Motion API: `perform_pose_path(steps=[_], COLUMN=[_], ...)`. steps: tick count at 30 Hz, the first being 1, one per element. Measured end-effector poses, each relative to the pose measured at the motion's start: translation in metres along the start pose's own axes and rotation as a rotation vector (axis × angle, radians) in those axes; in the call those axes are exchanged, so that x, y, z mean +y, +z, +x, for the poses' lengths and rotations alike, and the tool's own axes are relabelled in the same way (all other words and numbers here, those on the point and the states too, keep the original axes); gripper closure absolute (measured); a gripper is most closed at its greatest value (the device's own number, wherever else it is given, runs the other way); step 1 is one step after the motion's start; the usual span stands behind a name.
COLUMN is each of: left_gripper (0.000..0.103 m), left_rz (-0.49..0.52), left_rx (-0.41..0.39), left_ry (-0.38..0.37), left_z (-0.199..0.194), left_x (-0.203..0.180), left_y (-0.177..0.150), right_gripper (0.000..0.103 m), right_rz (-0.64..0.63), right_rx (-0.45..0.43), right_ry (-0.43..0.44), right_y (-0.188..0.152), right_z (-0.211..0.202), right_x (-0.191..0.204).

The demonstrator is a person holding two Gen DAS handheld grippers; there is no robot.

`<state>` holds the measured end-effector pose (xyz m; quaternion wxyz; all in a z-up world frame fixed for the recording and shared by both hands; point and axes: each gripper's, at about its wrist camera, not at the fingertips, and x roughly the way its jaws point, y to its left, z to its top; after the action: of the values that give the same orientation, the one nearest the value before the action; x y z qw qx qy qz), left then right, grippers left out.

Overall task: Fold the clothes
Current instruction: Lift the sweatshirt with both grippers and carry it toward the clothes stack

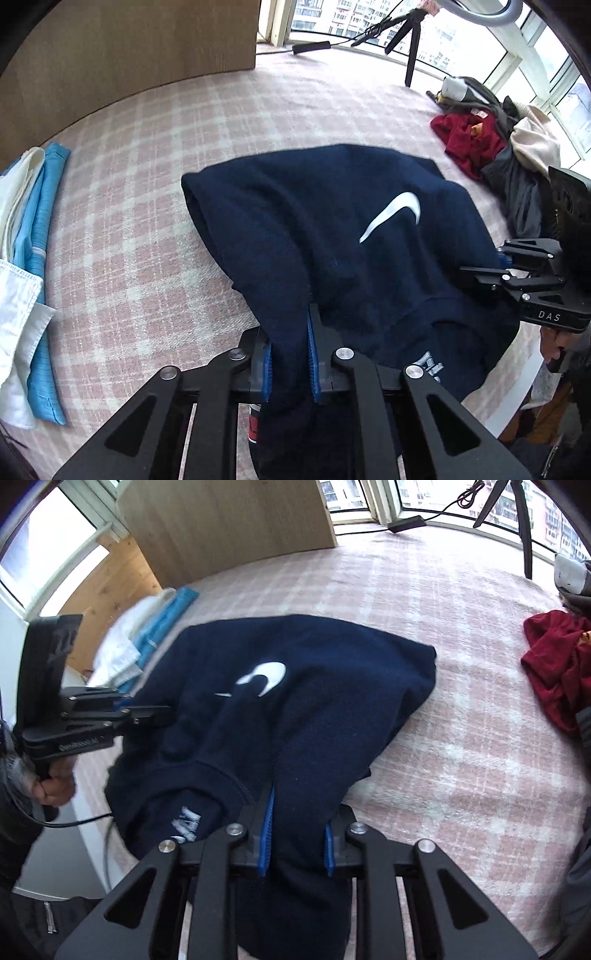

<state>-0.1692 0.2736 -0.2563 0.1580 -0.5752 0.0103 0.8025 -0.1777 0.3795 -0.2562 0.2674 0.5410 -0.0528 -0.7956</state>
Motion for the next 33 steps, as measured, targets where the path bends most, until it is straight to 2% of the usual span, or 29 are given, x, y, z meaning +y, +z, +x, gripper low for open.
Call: perform_pose_path(steps=[6,7,10,12,14,17,23,28,33], left_gripper=[0.09,0.09,0.09,0.091,0.091,0.091,0.091,0.091,0.091], left_rz=[-0.01,-0.026,-0.06,-0.082,-0.135,-0.098,-0.079,-0.086,-0.108], left_rx=[-0.071,-0.073,-0.066,-0.051,-0.058,-0.105,-0.23,-0.338,-0.382], left_ry=[-0.02,-0.018,-0.03,-0.017,-0.059,-0.033,0.012,0.079,0.173], left_z=[-0.026,-0.024,-0.019,-0.042,-0.05,-0.081,-0.154,-0.229,-0.284], left_x=[-0.009,0.0,0.008,0.04,0.048,0.052,0.065,0.114,0.188], left_y=[0.007,0.018,0.021,-0.016,-0.021,-0.032,-0.026,-0.036,-0.042], right_gripper=[0.083,0.084,0.084,0.084,0.084,0.084,0.085,0.085,0.085], right_rz=[-0.012,-0.01,0.018,0.029,0.051,0.022,-0.092,-0.22,-0.257], right_rx=[-0.073,-0.081,-0.092,-0.091,-0.093,-0.123,-0.247,-0.319,-0.342], right_ry=[0.055,0.055,0.069,0.06,0.082,0.098,0.156,0.184,0.241], right_y=[0.002,0.002,-0.002,-0.005,-0.007,-0.005,0.033,0.071,0.108], right_z=[-0.029,-0.033,-0.038,-0.037,-0.039,-0.053,-0.101,-0.124,-0.102], right_x=[0.011,0.01,0.004,-0.001,-0.004,0.006,0.067,0.137,0.208])
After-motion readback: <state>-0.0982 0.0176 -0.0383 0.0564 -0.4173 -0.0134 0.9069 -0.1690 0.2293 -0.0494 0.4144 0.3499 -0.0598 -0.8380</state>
